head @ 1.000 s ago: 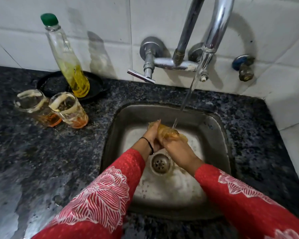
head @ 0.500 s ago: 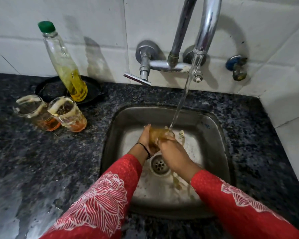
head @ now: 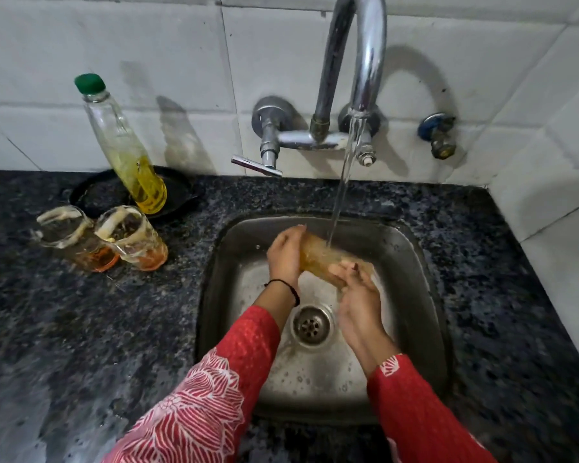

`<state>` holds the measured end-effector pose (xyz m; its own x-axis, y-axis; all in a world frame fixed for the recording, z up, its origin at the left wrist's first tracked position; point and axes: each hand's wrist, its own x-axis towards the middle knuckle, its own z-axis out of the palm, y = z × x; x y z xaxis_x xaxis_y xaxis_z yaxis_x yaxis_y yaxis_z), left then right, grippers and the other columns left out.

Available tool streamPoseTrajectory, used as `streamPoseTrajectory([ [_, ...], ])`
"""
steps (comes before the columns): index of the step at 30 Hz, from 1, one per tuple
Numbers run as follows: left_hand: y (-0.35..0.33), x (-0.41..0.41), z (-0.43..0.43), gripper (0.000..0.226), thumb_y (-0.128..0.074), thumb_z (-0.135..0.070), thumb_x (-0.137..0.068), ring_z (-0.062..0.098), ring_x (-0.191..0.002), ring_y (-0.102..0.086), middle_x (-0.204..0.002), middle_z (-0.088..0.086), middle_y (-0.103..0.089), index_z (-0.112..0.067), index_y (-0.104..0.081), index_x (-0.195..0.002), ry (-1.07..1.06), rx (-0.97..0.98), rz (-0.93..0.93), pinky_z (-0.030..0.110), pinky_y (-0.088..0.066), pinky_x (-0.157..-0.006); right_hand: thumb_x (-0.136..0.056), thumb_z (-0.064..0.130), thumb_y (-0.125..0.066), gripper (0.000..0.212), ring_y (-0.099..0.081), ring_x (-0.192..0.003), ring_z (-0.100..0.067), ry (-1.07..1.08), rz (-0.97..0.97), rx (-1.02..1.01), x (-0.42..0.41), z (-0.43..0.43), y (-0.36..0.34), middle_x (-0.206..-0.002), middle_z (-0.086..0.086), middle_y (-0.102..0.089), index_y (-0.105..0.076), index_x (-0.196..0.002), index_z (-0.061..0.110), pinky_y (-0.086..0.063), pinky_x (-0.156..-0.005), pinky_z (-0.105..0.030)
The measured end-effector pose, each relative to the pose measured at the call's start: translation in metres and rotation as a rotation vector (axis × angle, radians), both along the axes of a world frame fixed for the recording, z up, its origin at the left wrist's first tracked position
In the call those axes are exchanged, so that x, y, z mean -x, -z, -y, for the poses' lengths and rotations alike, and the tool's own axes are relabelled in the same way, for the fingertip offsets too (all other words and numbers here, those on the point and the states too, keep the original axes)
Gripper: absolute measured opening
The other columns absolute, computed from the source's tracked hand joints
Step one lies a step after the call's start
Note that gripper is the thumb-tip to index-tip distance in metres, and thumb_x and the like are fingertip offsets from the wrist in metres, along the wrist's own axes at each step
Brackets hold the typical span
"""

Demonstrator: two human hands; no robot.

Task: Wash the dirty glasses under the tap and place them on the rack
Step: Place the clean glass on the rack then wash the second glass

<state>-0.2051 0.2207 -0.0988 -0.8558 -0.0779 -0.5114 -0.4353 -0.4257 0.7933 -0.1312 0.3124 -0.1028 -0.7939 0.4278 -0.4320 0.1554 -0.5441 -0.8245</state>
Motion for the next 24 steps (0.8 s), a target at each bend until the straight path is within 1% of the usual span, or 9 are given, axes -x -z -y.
streamPoseTrajectory([
  [3,-0.021,0.005,-0.012,0.01,-0.061,-0.01,-0.089,0.005,-0.068,-0.061,-0.075,-0.002,-0.065,-0.012,-0.071,-0.088,0.182,0.227,-0.192,0.021,-0.051,-0.068,-0.103,0.026,-0.032,0.033,-0.063,-0.051,-0.008,0.065,0.085,0.449,-0.002,0.005,0.002,-0.051,0.006,-0.062,-0.053,-0.08,0.017,-0.046,-0.071,-0.023],
  [5,-0.031,0.005,-0.018,0.01,-0.06,-0.012,-0.091,0.002,-0.058,-0.059,-0.072,-0.002,-0.065,-0.01,-0.071,-0.091,0.297,0.233,-0.217,0.017,-0.05,-0.055,-0.104,0.027,-0.028,0.037,-0.054,-0.046,-0.01,0.076,0.091,0.523,-0.001,0.004,0.005,-0.045,0.005,-0.052,-0.047,-0.073,0.017,-0.044,-0.07,-0.025],
  [9,-0.045,0.003,-0.007,0.015,-0.053,-0.015,-0.093,0.013,-0.068,-0.061,-0.089,0.006,-0.068,-0.01,-0.067,-0.092,0.441,-0.054,-0.123,0.022,-0.048,-0.059,-0.104,0.023,-0.027,0.037,-0.042,-0.048,-0.009,0.011,0.067,0.467,0.009,-0.013,0.003,-0.046,0.006,-0.044,-0.044,-0.071,0.02,-0.038,-0.068,-0.025],
  [12,-0.043,-0.008,0.019,0.027,-0.038,-0.02,-0.093,0.018,-0.072,-0.069,-0.093,0.011,-0.069,-0.009,-0.062,-0.098,0.623,-0.402,0.043,0.026,-0.057,-0.064,-0.102,0.018,-0.035,0.032,-0.044,-0.05,-0.007,-0.123,-0.004,0.289,0.019,-0.027,-0.009,-0.05,0.006,-0.051,-0.052,-0.074,0.015,-0.039,-0.061,-0.021],
  [15,-0.025,-0.018,0.043,0.044,-0.046,-0.029,-0.083,0.034,-0.102,-0.063,-0.117,0.017,-0.064,-0.011,-0.061,-0.12,0.795,-0.553,0.122,0.044,-0.052,-0.09,-0.097,0.009,-0.044,0.028,-0.051,-0.047,-0.007,-0.346,-0.039,-0.146,0.03,-0.03,-0.028,-0.049,0.003,-0.057,-0.059,-0.073,0.01,-0.043,-0.054,-0.018],
  [16,-0.019,-0.019,0.048,0.049,-0.054,-0.032,-0.08,0.035,-0.106,-0.062,-0.125,0.018,-0.06,-0.013,-0.059,-0.125,0.837,-0.596,0.129,0.046,-0.052,-0.091,-0.095,0.007,-0.046,0.027,-0.052,-0.047,-0.008,-0.41,-0.046,-0.263,0.034,-0.03,-0.034,-0.047,0.002,-0.058,-0.06,-0.072,0.009,-0.043,-0.052,-0.019],
  [18,-0.014,-0.023,0.054,0.06,-0.068,-0.033,-0.073,0.028,-0.096,-0.066,-0.129,0.016,-0.056,-0.017,-0.056,-0.129,0.852,-0.665,0.146,0.042,-0.058,-0.076,-0.093,0.003,-0.049,0.027,-0.053,-0.045,-0.009,-0.493,-0.064,-0.382,0.04,-0.027,-0.048,-0.046,0.0,-0.058,-0.062,-0.07,0.008,-0.044,-0.048,-0.021],
  [21,-0.017,-0.027,0.054,0.072,-0.079,-0.033,-0.066,0.021,-0.082,-0.067,-0.124,0.012,-0.058,-0.016,-0.052,-0.131,0.826,-0.529,0.063,0.033,-0.059,-0.055,-0.09,0.003,-0.054,0.024,-0.053,-0.045,-0.009,-0.543,-0.083,-0.494,0.047,-0.023,-0.066,-0.051,-0.004,-0.058,-0.061,-0.068,0.007,-0.046,-0.046,-0.02],
  [24,-0.023,-0.025,0.042,0.075,-0.075,-0.026,-0.068,0.016,-0.09,-0.068,-0.123,0.001,-0.061,-0.023,-0.043,-0.135,0.759,-0.039,-0.21,0.027,-0.059,-0.062,-0.09,0.006,-0.057,0.028,-0.052,-0.042,-0.005,-0.551,-0.072,-0.602,0.054,-0.023,-0.07,-0.046,0.002,-0.058,-0.062,-0.062,0.01,-0.043,-0.049,-0.015],
])
